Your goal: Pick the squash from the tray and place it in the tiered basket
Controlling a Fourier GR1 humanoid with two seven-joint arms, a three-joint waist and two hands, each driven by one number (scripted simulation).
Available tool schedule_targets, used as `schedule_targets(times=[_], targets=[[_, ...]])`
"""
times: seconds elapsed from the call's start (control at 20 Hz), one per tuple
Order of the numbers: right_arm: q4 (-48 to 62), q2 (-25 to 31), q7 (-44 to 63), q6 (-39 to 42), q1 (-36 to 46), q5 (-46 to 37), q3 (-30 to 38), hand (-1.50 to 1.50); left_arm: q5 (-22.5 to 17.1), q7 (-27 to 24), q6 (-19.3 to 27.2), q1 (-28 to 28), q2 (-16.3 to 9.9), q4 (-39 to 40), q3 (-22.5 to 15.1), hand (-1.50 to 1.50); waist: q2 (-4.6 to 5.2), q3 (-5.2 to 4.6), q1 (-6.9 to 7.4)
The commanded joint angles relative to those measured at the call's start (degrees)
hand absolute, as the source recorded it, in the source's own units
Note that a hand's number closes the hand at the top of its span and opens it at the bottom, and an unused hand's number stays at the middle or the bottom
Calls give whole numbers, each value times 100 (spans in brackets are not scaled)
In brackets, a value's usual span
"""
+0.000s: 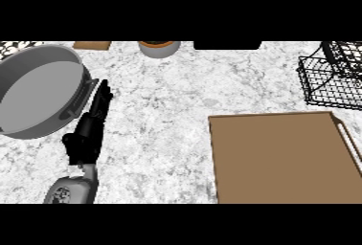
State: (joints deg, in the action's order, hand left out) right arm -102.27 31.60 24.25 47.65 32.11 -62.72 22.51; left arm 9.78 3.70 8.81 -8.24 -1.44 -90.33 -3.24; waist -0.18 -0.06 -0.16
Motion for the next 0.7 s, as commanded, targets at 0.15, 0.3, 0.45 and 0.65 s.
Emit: schedule_targets(times=[0.15,0.3,0.45,0.65], targets=[[404,-204,310,97,811,709,869,150,57,-95,59,85,61,-7,-42,0,5,5,27],[1446,-52,350,-303,1528,766,924,150,-16,-141,-38,-78,-50,138,75,0,28,4,80],[1940,263,21,-904,1294,543,482,150,-9,35,-113,-91,-9,7,-34,0,25,5,59],[3432,534,-120,-1776,2094,240,350,150,-19,-311,-49,-64,23,310,49,0,57,4,136]])
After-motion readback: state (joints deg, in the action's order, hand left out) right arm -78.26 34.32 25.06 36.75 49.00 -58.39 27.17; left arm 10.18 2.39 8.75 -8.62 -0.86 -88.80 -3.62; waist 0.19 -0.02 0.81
